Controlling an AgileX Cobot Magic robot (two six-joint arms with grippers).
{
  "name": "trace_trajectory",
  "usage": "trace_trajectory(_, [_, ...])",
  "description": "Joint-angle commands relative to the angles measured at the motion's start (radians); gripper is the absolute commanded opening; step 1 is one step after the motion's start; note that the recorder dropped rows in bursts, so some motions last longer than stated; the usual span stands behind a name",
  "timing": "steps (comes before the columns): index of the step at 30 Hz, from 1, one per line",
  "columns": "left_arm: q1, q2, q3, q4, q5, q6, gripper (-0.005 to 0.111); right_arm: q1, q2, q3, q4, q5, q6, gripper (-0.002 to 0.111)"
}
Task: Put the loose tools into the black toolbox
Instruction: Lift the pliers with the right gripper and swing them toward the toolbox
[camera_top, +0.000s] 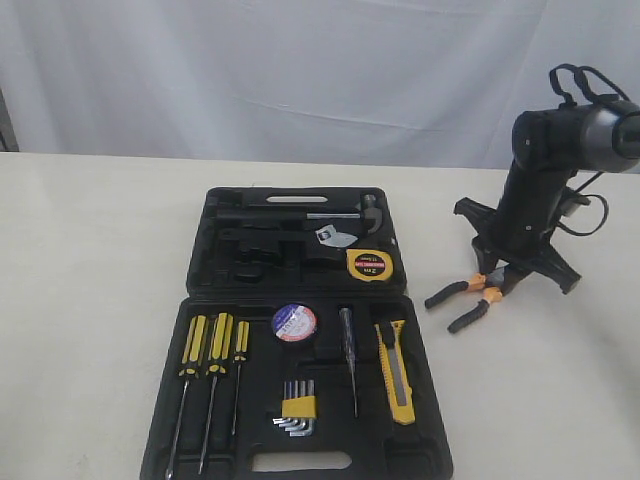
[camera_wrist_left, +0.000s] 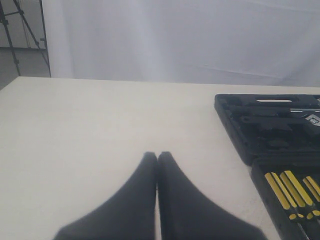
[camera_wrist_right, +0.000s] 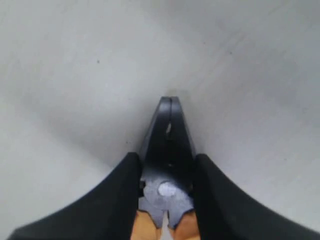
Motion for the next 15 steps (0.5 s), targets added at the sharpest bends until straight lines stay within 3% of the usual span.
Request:
trace_trajectory(1, [-0.002, -0.003, 0.002, -0.002, 0.000, -0.001, 0.000, -0.011, 0.002, -0.002, -0.024, 0.022, 0.201, 0.000])
trace_trajectory(7, [-0.002, -0.003, 0.002, -0.002, 0.000, -0.001, 0.000, -0.011, 0.002, -0.002, -0.019, 0.069, 0.404, 0.000])
trace_trajectory(15, [-0.002, -0.003, 0.002, -0.002, 0.000, -0.001, 0.000, -0.011, 0.002, -0.002, -0.027, 0.072, 0.409, 0.000])
